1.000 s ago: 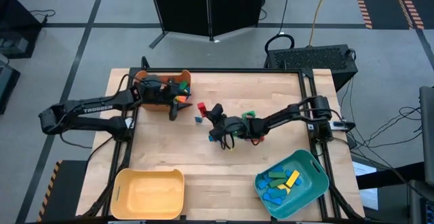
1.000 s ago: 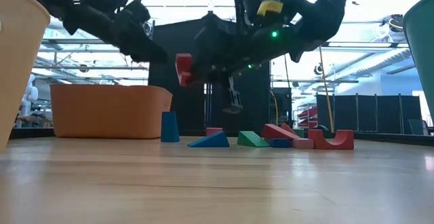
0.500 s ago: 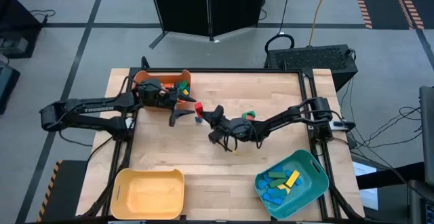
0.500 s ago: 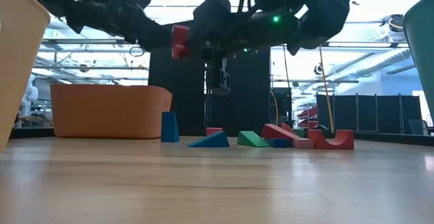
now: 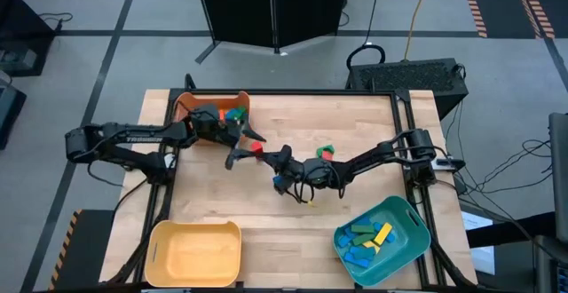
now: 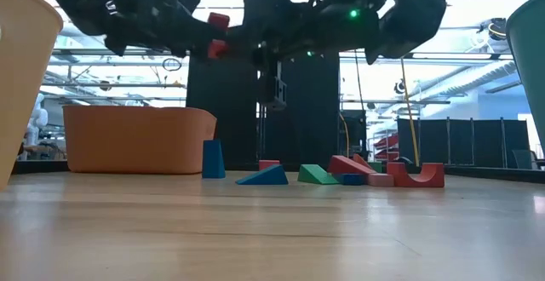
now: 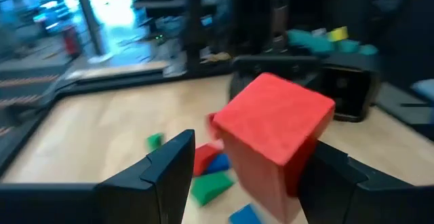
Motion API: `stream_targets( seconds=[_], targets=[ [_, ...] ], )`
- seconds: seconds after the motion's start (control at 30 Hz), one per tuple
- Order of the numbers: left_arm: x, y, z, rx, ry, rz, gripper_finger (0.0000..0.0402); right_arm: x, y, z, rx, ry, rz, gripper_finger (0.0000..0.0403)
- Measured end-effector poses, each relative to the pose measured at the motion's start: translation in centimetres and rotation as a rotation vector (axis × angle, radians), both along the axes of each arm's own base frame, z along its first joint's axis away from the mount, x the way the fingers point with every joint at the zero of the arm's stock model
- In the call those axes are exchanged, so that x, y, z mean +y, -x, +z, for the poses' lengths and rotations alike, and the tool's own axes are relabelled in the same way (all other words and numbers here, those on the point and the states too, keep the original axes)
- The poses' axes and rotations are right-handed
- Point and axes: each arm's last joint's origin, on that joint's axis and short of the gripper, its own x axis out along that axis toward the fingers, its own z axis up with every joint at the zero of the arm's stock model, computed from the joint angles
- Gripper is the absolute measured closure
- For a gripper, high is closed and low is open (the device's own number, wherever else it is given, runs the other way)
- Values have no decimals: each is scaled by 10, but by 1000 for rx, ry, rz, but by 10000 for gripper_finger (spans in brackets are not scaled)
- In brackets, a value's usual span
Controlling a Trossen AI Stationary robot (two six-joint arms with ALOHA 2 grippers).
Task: Sort blocks by size
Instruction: Put the red arch block into the orange bin
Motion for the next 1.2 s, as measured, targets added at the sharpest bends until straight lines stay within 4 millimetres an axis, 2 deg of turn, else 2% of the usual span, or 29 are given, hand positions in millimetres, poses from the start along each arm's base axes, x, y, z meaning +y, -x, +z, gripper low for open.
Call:
stream_targets(
  seconds=[0.2,0.43,0.8,1.03,1.2],
  targets=[
    [-7,-9,-3,-60,-4,-141,178,6,0,2,-26,-3,41,368],
    [-8,-10,-4,-69,-6,-169,186,8,1,4,-45,-5,43,367],
    [-8,-10,-2,-75,29,-184,284,8,1,3,-34,-3,40,367],
    [-8,-10,-1,-74,43,-180,282,8,1,4,-42,-26,40,362],
    [-6,-10,-1,-78,39,-156,281,8,1,4,-75,-108,34,338]
  ],
)
